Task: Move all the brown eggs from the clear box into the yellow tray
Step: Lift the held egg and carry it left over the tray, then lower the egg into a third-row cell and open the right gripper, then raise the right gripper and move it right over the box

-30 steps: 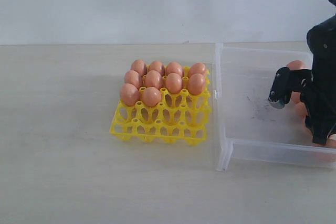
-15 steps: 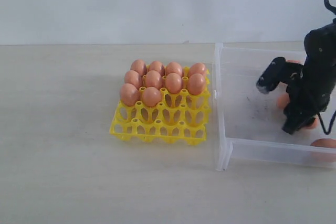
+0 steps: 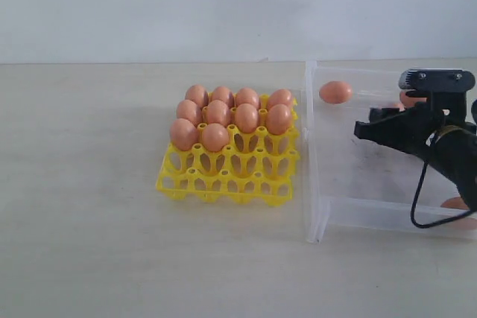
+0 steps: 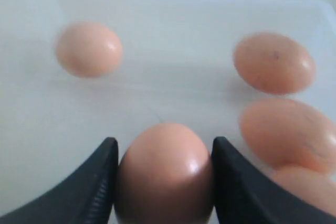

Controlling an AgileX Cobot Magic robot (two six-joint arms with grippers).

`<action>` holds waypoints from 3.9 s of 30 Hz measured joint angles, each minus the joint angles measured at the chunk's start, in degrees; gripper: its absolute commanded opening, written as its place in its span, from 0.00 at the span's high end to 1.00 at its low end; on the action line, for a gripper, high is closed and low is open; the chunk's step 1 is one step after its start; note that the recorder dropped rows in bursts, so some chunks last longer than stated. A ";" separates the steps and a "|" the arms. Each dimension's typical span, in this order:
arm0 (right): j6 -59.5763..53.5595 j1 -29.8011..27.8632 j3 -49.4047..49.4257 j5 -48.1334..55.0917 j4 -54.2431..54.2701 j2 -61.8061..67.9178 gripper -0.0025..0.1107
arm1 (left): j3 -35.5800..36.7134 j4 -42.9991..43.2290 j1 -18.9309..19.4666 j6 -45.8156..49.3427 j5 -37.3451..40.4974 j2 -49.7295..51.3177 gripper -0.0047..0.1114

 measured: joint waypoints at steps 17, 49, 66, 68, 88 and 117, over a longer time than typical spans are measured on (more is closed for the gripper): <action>20.62 10.00 -2.91 -20.91 -33.64 -0.45 0.98 | 0.00 0.00 0.00 0.00 0.00 0.00 0.93; 16.53 15.44 -17.18 -12.05 -37.14 14.67 0.98 | 0.00 0.00 0.00 0.00 0.00 0.00 0.93; 16.26 15.44 -17.27 -3.50 -41.12 11.58 0.98 | 0.00 0.00 0.00 0.00 0.00 0.00 0.93; 17.29 15.44 -17.27 -0.65 -42.00 10.34 0.98 | 0.00 0.00 0.00 0.00 0.00 0.00 0.93; 22.14 15.44 -17.55 2.39 -41.92 9.40 0.41 | 0.00 0.00 0.00 0.00 0.00 0.00 0.93; 40.18 15.44 -17.21 9.92 -49.52 -16.00 0.57 | 0.00 0.00 0.00 0.00 0.00 0.00 0.93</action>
